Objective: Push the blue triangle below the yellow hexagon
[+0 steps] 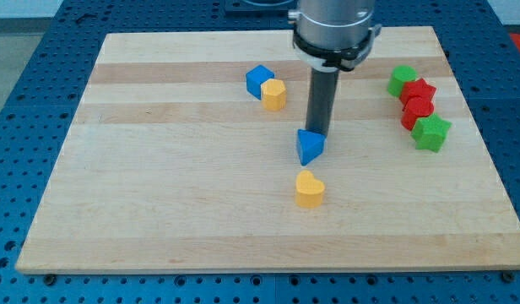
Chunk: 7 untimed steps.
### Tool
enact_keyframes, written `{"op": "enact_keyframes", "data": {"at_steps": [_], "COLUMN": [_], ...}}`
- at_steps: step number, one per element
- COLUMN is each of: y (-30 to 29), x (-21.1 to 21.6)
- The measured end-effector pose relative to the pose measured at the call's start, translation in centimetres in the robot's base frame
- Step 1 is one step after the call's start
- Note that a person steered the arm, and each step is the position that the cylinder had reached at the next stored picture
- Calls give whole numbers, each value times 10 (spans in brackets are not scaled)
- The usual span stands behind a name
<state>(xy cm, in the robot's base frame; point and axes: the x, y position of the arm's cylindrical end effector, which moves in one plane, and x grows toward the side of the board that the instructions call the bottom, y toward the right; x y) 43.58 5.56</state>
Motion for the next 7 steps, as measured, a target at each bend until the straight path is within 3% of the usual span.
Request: {"op": "enact_keyframes", "data": {"at_steps": [2,4,7], "y": [-13,16,29], "x": [-3,-17,23]}}
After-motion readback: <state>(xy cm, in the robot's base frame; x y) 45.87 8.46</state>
